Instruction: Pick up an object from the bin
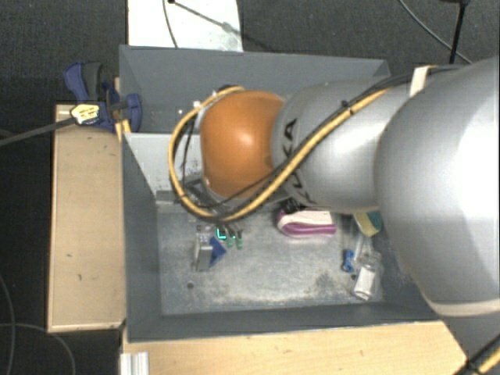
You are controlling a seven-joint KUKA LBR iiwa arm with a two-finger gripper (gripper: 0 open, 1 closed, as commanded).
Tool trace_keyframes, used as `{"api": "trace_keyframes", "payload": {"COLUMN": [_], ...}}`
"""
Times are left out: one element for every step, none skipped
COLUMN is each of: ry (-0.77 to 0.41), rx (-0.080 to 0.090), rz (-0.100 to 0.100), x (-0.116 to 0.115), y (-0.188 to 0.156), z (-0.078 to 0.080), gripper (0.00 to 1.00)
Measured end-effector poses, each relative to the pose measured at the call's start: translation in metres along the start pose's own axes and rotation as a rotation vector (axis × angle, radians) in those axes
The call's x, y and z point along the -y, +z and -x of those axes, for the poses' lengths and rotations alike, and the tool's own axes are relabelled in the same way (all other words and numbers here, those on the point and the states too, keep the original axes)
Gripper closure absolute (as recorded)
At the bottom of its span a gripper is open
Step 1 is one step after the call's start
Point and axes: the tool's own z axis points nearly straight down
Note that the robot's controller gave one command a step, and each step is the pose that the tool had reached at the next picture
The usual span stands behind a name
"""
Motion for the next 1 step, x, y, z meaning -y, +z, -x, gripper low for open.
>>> {"api": "trace_keyframes", "payload": {"ry": [-0.031], "rx": [0.000], "rz": [-0.002], "x": [0.0497], "y": [0.0773], "z": [0.0093], "gripper": [0.00]}}
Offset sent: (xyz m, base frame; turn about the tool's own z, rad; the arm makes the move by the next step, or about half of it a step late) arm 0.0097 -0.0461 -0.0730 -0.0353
